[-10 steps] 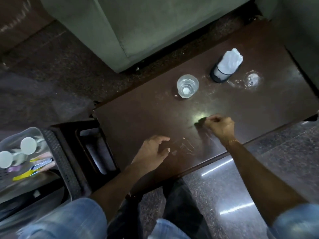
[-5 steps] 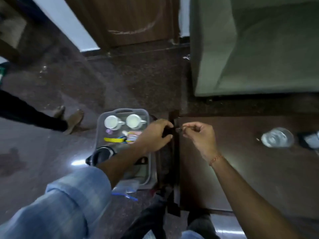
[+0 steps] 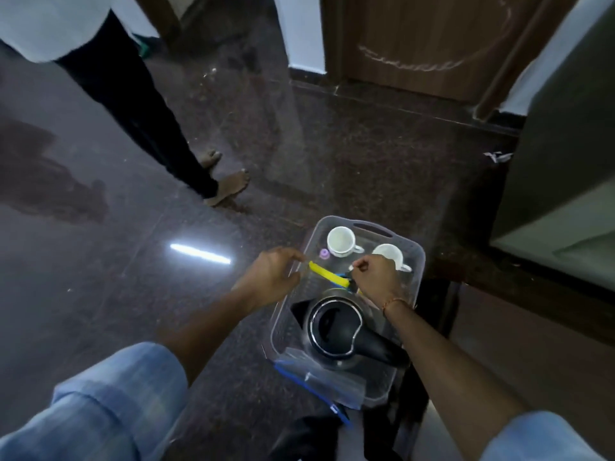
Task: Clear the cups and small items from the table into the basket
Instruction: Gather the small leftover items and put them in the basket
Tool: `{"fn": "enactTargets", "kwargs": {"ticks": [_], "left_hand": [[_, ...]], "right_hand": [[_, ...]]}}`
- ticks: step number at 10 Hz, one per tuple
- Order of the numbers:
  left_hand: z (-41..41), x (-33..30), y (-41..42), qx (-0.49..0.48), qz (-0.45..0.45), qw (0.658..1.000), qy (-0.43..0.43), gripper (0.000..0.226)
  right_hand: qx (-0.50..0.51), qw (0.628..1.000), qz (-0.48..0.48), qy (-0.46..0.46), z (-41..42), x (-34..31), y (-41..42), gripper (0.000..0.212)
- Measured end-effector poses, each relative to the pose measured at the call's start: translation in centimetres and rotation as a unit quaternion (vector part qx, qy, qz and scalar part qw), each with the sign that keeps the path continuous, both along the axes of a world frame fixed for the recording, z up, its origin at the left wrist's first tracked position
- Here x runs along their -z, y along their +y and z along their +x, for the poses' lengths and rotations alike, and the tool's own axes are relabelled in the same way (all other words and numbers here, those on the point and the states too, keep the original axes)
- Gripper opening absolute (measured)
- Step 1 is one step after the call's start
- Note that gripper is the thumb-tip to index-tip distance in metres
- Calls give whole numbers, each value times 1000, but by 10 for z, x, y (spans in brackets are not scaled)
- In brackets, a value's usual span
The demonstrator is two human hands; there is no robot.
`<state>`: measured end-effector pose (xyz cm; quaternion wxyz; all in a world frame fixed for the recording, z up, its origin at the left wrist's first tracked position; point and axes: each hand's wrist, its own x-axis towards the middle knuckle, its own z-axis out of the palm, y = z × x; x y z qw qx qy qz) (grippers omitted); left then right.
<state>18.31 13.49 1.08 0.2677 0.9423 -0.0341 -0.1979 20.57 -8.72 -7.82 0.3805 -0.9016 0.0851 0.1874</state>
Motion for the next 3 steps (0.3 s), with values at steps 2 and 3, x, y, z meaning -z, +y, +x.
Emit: {"fn": "enactTargets", "kwargs": {"ticks": [2, 3], "left_hand": [[-21, 20, 20, -31, -18, 999, 27, 32], [-26, 22, 18, -28, -23, 999, 20, 31]], "right_hand": [[-16, 1000, -8, 16, 8, 15, 17, 17], [-18, 1000, 8, 0, 7, 13, 17, 19]]}}
